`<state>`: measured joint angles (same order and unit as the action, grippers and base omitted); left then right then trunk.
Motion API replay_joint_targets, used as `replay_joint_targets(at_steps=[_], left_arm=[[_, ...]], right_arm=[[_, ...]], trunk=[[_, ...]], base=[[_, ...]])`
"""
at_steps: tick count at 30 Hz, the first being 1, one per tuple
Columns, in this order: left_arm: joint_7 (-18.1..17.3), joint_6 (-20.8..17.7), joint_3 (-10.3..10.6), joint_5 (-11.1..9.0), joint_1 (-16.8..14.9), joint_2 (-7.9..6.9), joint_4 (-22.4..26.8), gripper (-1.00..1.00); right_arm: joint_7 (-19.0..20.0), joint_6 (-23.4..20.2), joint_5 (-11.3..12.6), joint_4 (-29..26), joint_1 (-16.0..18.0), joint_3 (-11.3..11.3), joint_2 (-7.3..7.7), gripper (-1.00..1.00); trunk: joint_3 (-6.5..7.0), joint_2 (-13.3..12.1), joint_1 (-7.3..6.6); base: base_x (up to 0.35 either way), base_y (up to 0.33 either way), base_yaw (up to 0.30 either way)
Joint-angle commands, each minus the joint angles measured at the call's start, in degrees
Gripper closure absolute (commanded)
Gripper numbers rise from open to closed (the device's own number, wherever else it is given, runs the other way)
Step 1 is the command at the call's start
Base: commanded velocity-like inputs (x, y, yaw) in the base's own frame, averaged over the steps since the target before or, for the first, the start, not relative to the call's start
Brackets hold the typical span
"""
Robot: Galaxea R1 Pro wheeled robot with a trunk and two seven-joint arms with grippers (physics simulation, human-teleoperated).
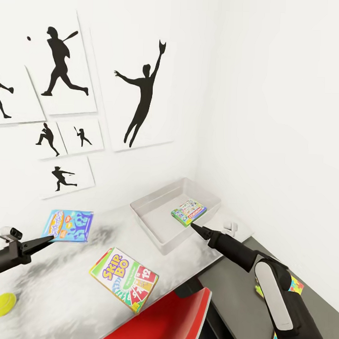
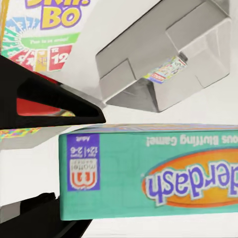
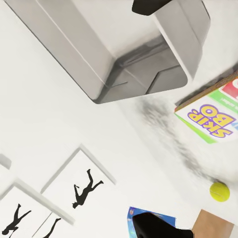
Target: Put all the toys in the child's room - the three board games (two on the bed and one on the table), the two jigsaw puzzles on the table, and the tennis ball on the table - inside the toy box on the table in the child's room.
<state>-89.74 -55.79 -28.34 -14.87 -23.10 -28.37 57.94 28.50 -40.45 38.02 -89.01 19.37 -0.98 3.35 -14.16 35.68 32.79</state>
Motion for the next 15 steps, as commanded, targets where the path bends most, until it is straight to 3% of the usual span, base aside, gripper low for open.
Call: replay_joint_targets(at_steps=[1,10,15], left_arm=[[-0.3,-1.1,0.0,0.2,-0.1,0.28,0.8,1.00],[-0.3,-3.4,0.9,0.4,-3.6,1.31,2.5,1.00],[-0.3,-3.7,4.8,0.8,-8.6,2.40,2.3,1.00]], right_arm=[[0.1,-0.4,0.2,0.0,0.0,-0.1,-0.01,-1.00],[0.2,-0.4,0.2,0.0,0.0,-0.1,0.03,-1.00],[2.2,-0.4,0.1,0.0,0.0,-0.2,0.33,-1.00]], trunk=[[-0.09,0.1,0.02],[-0.09,0.1,0.02],[-0.09,0.1,0.02]], base=[[0.000,0.000,0.000],[0.000,0.000,0.000],[0.000,0.000,0.000]])
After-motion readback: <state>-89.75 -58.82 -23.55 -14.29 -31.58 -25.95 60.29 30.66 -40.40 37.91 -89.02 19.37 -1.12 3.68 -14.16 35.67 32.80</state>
